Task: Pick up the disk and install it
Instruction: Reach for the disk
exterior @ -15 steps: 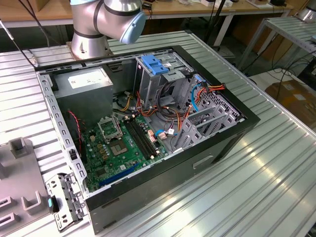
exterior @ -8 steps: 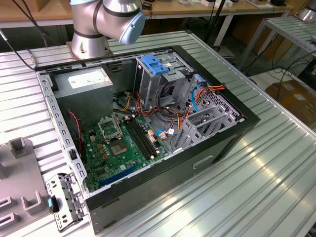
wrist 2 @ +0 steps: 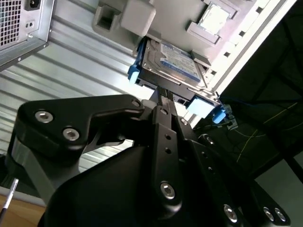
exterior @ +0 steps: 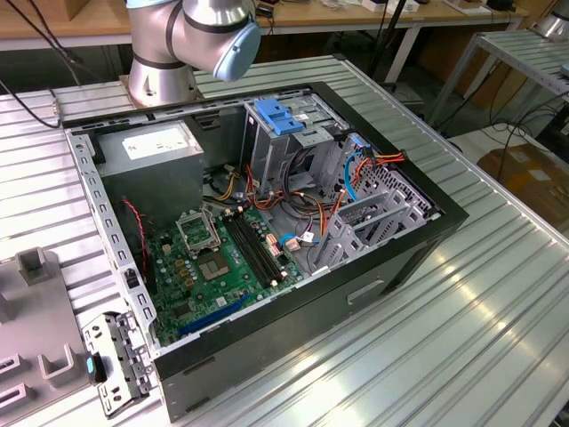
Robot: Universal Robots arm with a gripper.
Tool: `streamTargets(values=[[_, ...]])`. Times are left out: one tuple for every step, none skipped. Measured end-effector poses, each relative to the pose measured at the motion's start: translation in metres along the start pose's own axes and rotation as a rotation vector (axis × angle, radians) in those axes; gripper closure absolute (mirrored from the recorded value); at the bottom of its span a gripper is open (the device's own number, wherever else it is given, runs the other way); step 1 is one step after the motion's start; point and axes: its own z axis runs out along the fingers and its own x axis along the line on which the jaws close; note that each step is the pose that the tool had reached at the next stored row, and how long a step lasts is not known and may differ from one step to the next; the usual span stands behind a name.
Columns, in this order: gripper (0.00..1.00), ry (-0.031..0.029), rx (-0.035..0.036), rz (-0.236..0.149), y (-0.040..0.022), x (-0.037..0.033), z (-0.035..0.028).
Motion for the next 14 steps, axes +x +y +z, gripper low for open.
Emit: streamTargets(values=[[0.89,0.0208,0.0016,0.001,0.0000,0.0017,0.0003],[0.89,0.0293,0.0023,0.001,0.0004,0.0066,0.0009],[0.89,0.0294,0.0022,0.001,0.0012,0.0111,0.0020],[0.89,0.0297,0.0026,0.001,0.0020,0.0162,0.0029],[0.89,0.0302,0.0028,0.001,0.0022,0.0235,0.0045],[0.89,0.0305,0.0028,0.001,0.0022,0.0267,0.0052],[0.89,0.0313,0.0030,0.001,0.0022,0.0339,0.0066],[0.89,0.0317,0.0030,0.001,0.0022,0.0382,0.0076],[0.89,0.0322,0.0029,0.001,0.0021,0.0443,0.0087],[0.89,0.0325,0.0029,0.001,0.0019,0.0485,0.0094],[0.89,0.0338,0.0031,0.001,0.0013,0.0577,0.0108],[0.89,0.0345,0.0032,0.001,0.0009,0.0613,0.0114],[0.89,0.0347,0.0032,0.001,0.0008,0.0629,0.0117],[0.89,0.0350,0.0032,0.001,0.0007,0.0648,0.0121]])
